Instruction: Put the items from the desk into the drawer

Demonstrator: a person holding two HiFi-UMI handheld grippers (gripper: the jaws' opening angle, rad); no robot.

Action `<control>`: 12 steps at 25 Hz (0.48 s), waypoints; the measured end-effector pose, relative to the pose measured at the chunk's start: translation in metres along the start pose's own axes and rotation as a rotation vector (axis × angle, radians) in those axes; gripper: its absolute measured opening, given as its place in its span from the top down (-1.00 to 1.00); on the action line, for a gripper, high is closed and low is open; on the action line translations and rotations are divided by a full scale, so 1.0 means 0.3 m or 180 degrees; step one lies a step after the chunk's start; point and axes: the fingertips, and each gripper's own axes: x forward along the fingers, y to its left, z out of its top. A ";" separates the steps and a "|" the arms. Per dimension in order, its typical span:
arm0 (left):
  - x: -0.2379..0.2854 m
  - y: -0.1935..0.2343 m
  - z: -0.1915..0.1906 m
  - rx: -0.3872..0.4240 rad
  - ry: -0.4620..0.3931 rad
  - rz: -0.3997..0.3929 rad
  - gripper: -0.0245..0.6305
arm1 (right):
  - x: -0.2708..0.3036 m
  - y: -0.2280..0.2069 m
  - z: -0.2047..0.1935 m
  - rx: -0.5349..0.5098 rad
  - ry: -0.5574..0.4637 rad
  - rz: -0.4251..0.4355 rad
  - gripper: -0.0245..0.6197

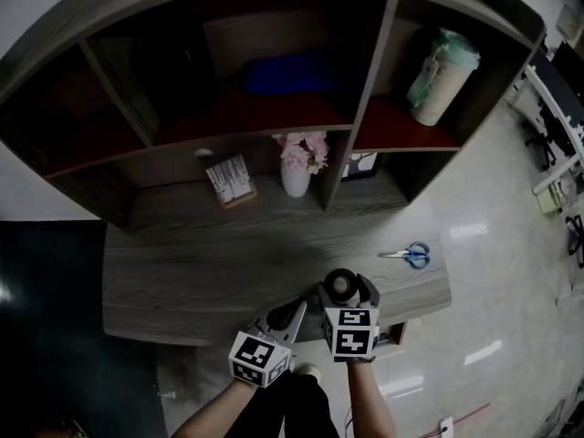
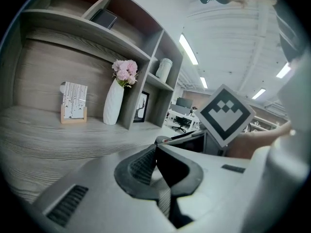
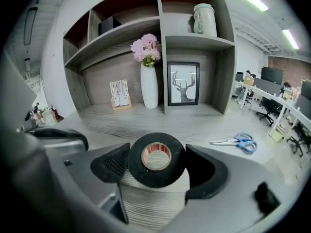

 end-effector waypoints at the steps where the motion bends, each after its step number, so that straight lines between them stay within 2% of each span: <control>1: -0.003 -0.011 0.003 0.0007 -0.0002 -0.0014 0.90 | -0.017 -0.005 0.003 0.0005 -0.0019 -0.0010 -0.21; 12: -0.020 -0.151 0.037 0.0139 -0.0023 -0.0187 0.90 | -0.189 -0.045 0.002 0.0011 -0.0171 -0.0105 -0.21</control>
